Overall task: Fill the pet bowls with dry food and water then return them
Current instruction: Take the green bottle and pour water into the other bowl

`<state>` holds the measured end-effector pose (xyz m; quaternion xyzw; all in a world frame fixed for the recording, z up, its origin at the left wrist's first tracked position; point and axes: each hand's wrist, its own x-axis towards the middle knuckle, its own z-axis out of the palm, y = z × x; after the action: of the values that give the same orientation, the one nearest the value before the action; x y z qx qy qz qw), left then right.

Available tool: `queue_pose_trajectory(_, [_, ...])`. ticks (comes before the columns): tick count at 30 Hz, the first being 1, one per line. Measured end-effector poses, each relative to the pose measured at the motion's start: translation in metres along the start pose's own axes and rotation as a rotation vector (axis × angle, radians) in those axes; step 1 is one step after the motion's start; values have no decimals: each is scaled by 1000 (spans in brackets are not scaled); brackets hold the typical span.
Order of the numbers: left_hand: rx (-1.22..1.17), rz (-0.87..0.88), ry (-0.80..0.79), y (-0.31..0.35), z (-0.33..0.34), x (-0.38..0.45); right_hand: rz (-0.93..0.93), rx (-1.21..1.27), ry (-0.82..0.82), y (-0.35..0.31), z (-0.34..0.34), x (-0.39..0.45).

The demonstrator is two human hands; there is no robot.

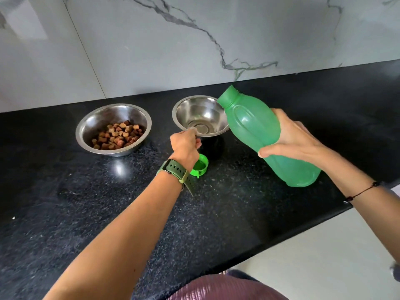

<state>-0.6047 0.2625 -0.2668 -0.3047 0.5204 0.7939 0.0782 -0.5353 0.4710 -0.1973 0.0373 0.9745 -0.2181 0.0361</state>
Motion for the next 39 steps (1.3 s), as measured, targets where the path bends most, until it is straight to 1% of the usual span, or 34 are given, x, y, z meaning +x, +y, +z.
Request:
queue_pose_trajectory(5, [-73,-3,82,-6,5,0,-4,-74,-50,4,-6,7])
queue_pose_trajectory(9, [-157,-4,114,-5,5,-1,-27,-164,-54,7,-10,13])
queue_pose_trajectory(19, [-165,49,114,-15,-6,-9,-105,-373,-26,10,-22,21])
queue_pose_trajectory(29, [-185,46,134,-17,-9,-14,-166,-484,-28,17,-28,27])
queue_pose_trajectory(39, [-173,51,127,-18,-11,-16,-191,-536,-15,13,-33,28])
